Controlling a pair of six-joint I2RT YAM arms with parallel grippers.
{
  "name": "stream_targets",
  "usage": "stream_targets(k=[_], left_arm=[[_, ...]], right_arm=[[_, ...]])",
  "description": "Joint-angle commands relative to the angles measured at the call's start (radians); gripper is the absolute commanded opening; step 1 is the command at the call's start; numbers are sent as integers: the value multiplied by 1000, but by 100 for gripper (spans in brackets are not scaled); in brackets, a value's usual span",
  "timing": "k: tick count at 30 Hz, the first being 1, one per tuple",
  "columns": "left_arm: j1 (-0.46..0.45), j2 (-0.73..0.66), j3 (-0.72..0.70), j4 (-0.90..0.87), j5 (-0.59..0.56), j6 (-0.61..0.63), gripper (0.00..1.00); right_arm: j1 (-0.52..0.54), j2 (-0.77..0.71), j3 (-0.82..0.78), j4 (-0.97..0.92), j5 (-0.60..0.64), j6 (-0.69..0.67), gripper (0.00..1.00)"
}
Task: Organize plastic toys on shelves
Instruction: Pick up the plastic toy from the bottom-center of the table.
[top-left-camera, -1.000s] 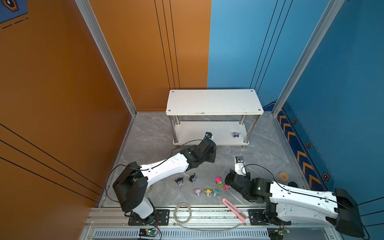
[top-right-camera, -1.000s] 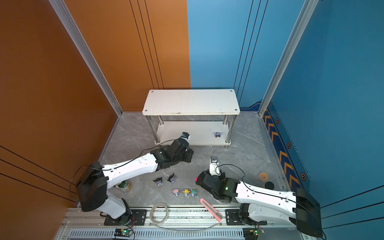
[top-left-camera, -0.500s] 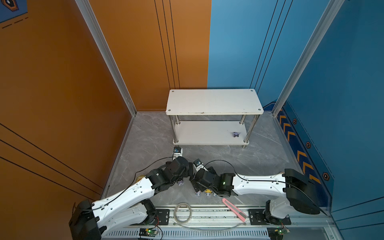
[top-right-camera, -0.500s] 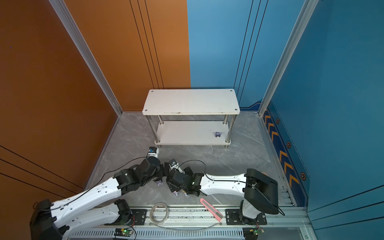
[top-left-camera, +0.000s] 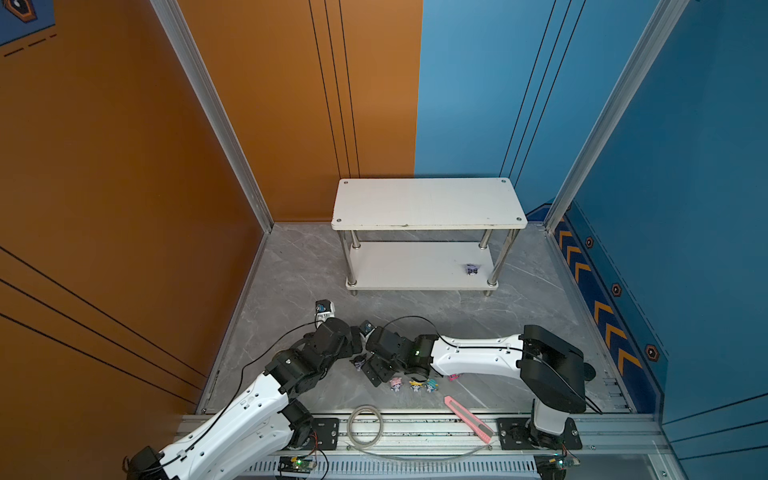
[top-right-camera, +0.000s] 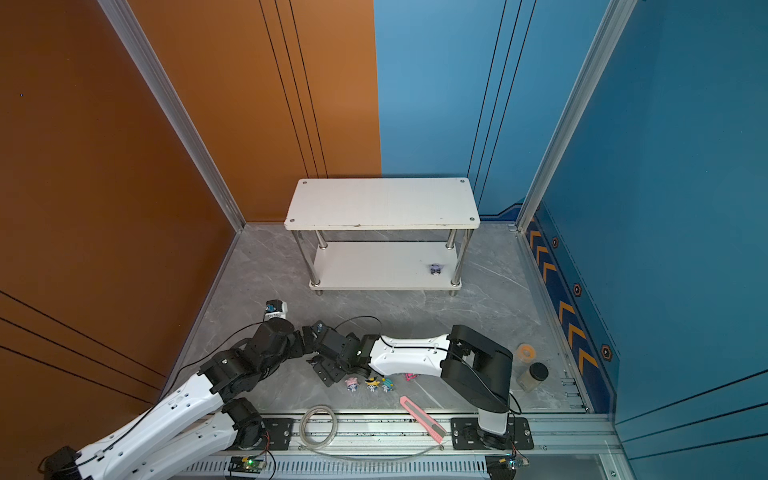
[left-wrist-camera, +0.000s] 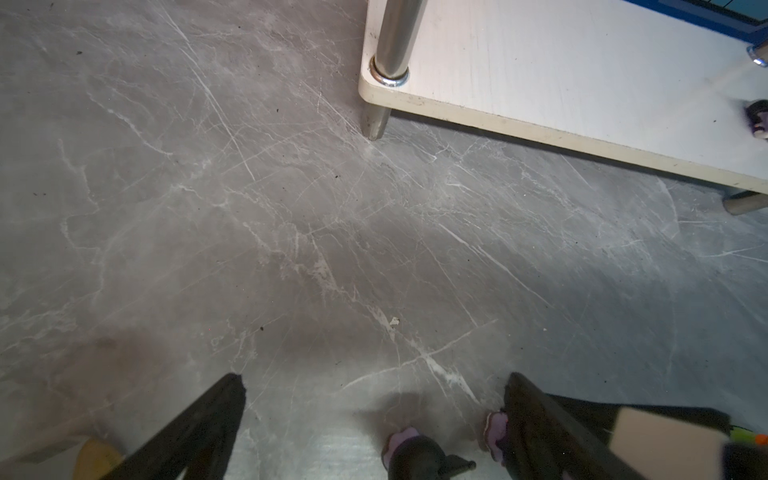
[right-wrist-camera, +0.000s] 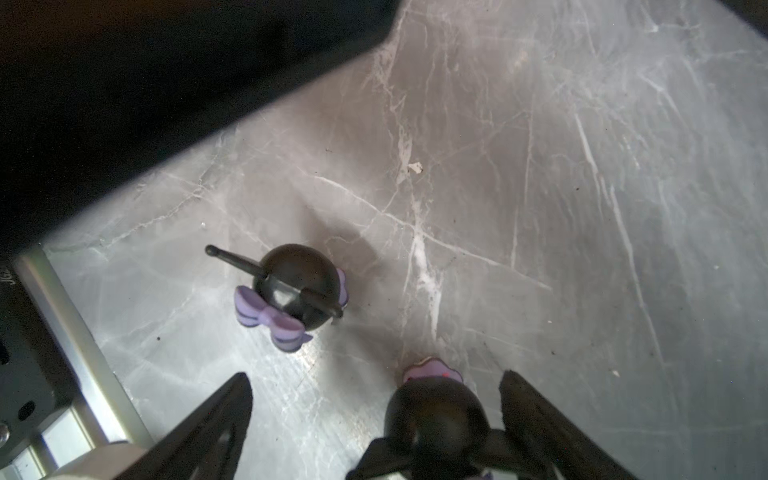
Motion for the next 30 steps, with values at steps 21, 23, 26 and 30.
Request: stream_targets(k=[21, 23, 26, 30], left_arm=[[40, 12, -24, 105, 82, 33, 87], [42, 17, -24, 110, 84, 37, 87], [43, 22, -24, 117, 88, 40, 88], [44, 32, -28, 131, 90, 40, 87]], right_arm=[[-37, 8, 33, -82, 47, 69, 62], [-43, 1, 34, -87, 61, 81, 60], [-53, -9, 38, -91, 74, 99, 56], [-71, -17, 57, -128, 107, 124, 50]])
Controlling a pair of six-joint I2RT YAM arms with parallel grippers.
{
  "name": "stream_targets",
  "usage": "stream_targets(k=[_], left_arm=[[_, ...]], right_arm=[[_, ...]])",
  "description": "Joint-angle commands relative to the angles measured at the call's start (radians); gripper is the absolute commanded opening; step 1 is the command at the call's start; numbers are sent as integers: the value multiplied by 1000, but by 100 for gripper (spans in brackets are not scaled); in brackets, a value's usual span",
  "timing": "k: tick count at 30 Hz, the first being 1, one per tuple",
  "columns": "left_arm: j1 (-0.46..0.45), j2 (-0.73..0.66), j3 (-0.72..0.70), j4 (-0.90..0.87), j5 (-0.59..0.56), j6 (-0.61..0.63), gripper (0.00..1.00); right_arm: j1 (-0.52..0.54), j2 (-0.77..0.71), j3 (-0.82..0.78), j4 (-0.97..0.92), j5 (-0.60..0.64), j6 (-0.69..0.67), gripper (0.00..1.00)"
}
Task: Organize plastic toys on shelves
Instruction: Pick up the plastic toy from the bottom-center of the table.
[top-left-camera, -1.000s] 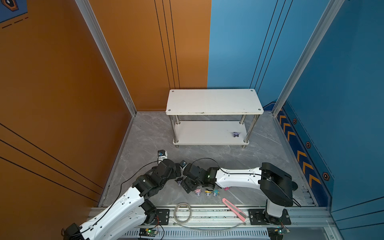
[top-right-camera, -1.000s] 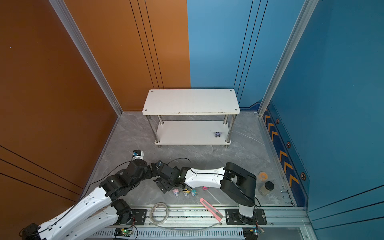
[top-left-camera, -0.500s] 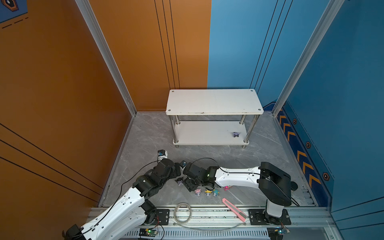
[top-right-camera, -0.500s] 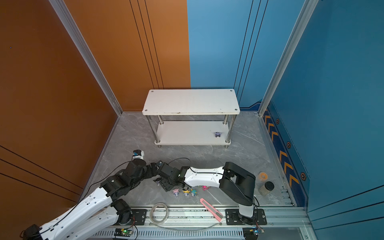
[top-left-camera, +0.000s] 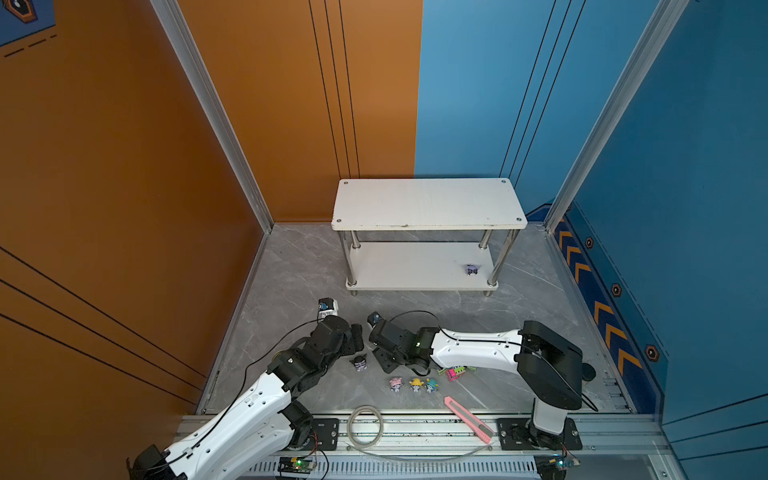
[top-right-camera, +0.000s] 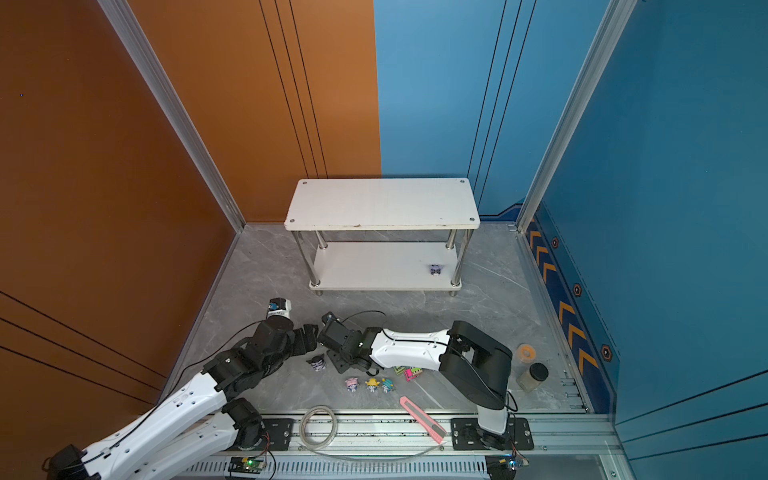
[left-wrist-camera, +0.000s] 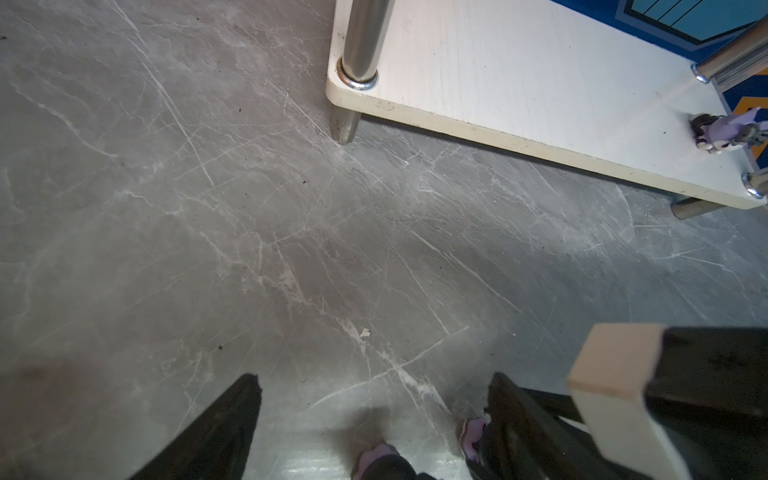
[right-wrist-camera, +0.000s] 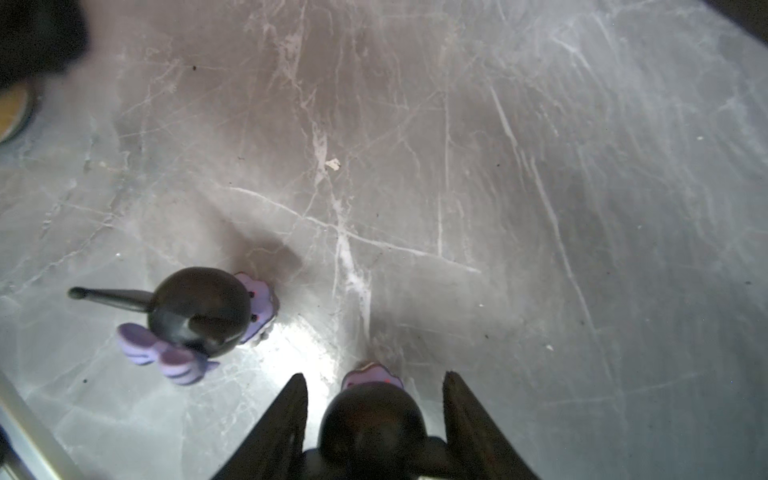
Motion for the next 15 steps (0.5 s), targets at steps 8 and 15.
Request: stream_targets(k=[8, 15], left_arm=[[16, 43, 1, 56, 32, 25, 87], [18, 73, 12, 84, 39, 32, 87]], right_arm=[[-57, -57, 50, -106, 110, 107, 39], [-186, -122, 102, -233, 232, 167, 37]])
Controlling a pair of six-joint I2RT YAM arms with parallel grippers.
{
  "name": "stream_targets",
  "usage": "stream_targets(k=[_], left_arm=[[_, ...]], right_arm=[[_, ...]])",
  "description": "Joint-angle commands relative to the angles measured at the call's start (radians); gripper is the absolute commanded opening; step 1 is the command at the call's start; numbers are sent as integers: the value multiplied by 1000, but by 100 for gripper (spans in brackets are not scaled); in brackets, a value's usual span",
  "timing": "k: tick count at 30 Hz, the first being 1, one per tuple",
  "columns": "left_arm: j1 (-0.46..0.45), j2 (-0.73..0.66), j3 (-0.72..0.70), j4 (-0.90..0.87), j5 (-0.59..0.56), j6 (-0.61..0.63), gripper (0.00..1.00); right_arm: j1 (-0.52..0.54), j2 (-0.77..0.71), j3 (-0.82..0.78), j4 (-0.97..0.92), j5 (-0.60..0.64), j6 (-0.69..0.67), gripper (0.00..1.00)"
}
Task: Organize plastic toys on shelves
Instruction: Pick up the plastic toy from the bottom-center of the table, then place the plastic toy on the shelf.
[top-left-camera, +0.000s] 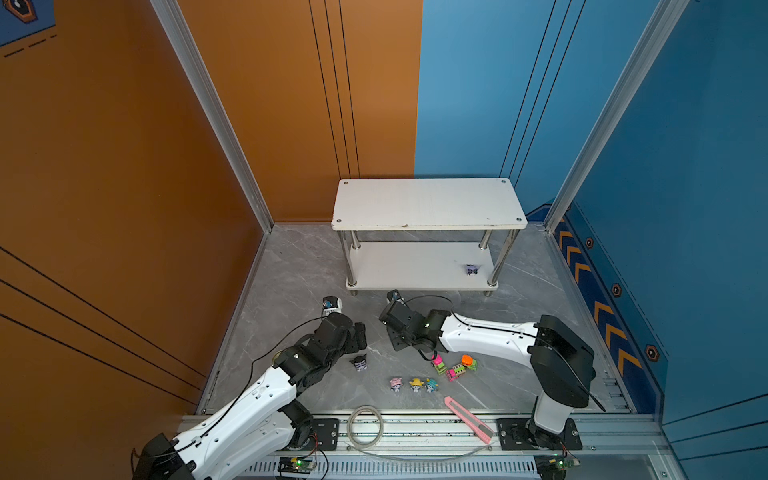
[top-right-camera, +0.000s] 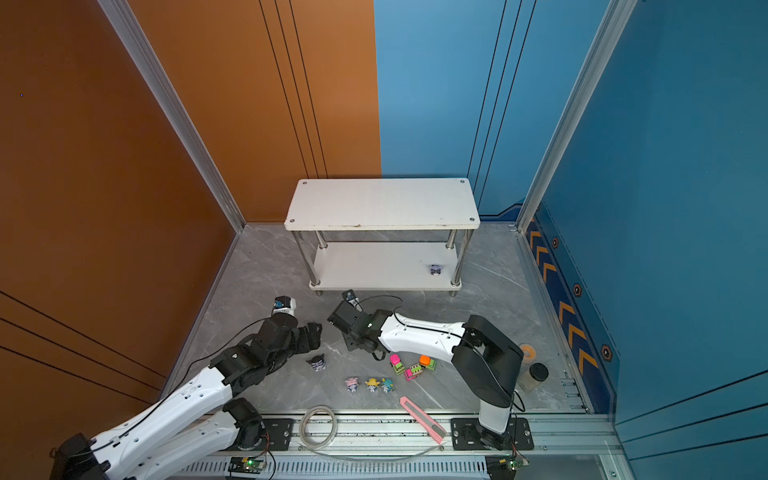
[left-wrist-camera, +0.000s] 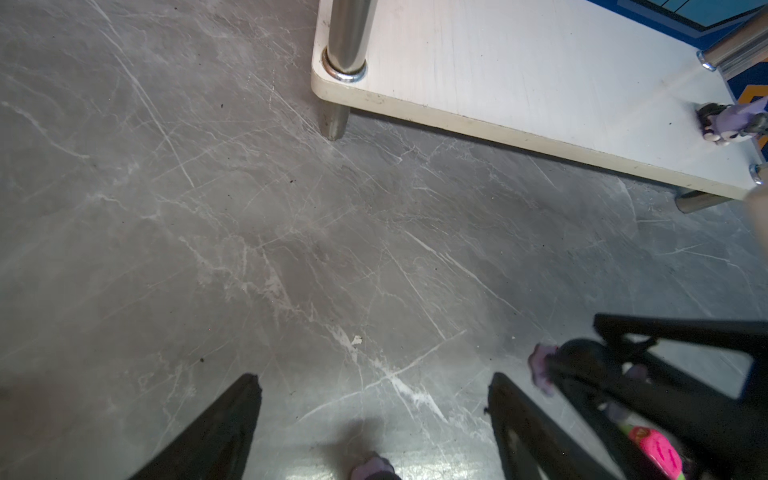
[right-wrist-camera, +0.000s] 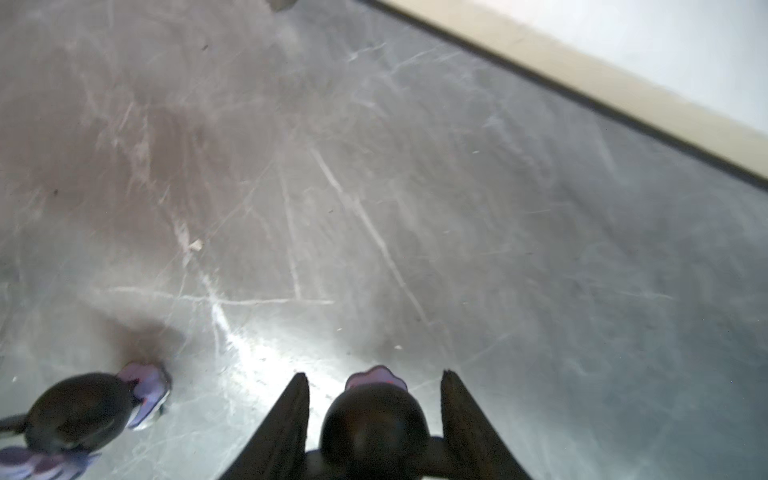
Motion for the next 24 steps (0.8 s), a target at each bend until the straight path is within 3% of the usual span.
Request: stream_targets(k=[1, 13, 24], left_arm=[[11, 11, 13, 28, 19, 20, 88], [23, 60, 17, 53, 32, 32, 88], [32, 142, 27, 90, 50, 32, 88]], right_arm=[[-80, -70, 51, -98, 100, 51, 37], [-312, -57, 184, -110, 208, -21, 35], [-408, 28, 208, -12, 190, -11, 33]])
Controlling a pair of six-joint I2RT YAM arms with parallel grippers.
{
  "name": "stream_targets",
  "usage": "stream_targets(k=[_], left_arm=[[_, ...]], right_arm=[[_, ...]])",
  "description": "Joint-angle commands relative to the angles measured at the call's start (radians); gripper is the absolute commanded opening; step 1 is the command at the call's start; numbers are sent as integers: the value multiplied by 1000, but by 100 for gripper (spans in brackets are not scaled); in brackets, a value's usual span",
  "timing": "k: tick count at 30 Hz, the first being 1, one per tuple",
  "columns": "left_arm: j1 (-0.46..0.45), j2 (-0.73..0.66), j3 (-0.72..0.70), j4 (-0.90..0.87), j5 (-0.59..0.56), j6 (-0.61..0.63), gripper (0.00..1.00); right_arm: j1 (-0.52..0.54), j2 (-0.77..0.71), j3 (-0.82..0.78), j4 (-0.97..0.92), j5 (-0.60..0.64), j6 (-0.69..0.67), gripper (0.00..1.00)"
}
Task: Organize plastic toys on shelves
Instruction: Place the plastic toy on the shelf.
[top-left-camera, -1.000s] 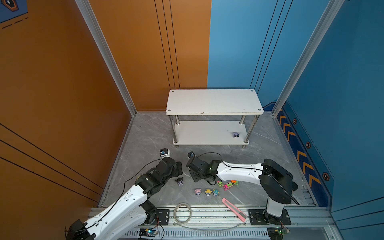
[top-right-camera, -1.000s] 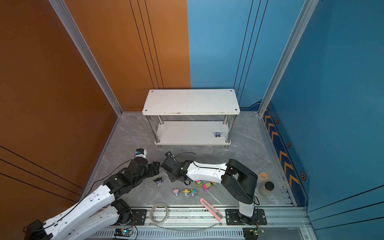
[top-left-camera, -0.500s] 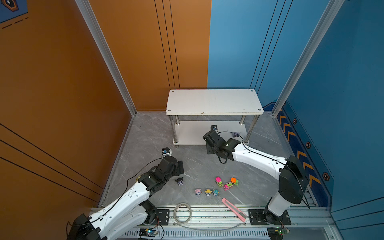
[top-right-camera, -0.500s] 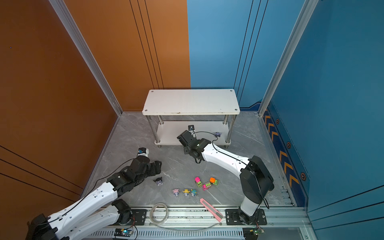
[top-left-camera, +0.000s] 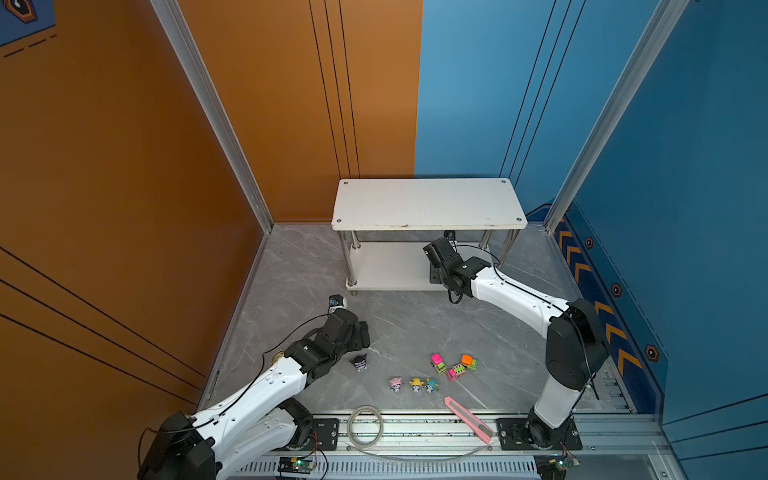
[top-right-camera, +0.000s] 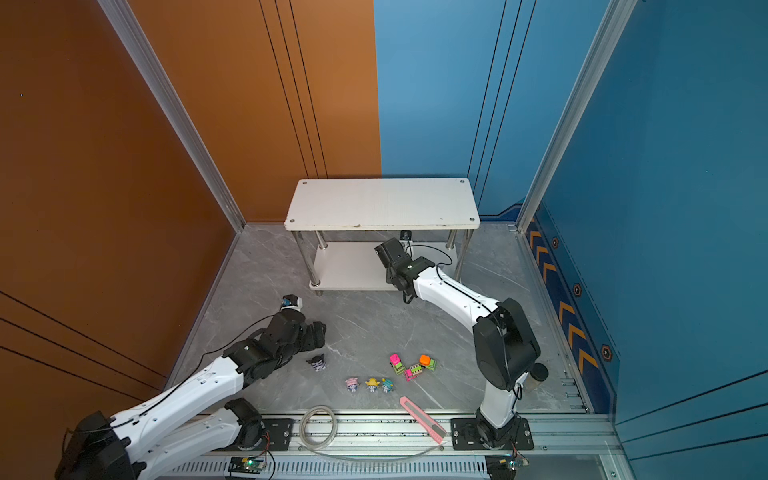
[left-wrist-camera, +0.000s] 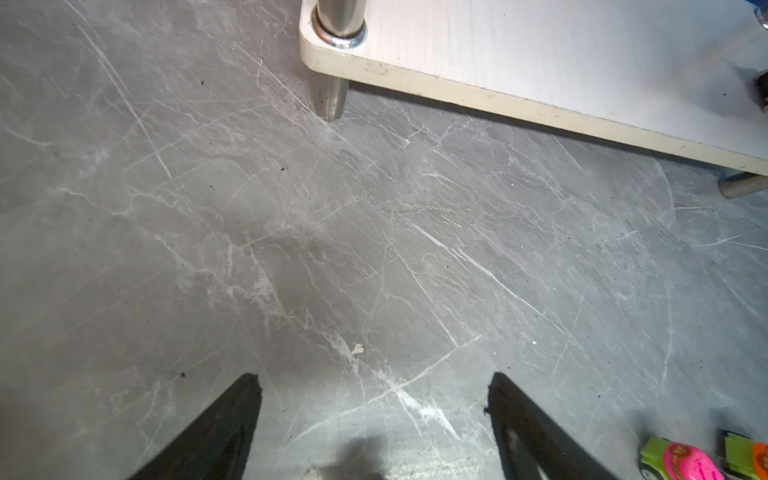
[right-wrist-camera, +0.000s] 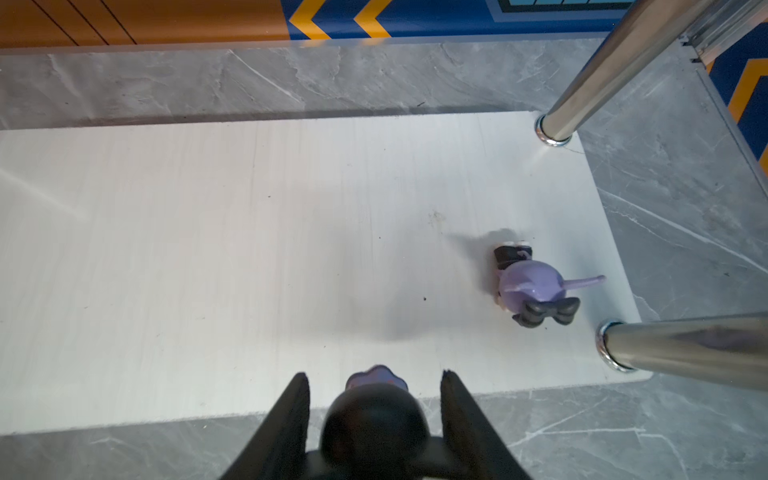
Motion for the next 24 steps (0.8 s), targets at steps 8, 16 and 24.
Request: stream_targets(k=[8, 16, 24], left_arm=[[12, 35, 34, 28, 22, 21, 88], [12, 48, 41, 23, 25, 28, 87], [13, 58, 47, 22, 25, 27, 88]], right_arm=[[-43, 46, 21, 96, 26, 33, 33], [-73, 81, 32, 120, 6, 52, 33], [-102, 128, 67, 107, -22, 59, 33]])
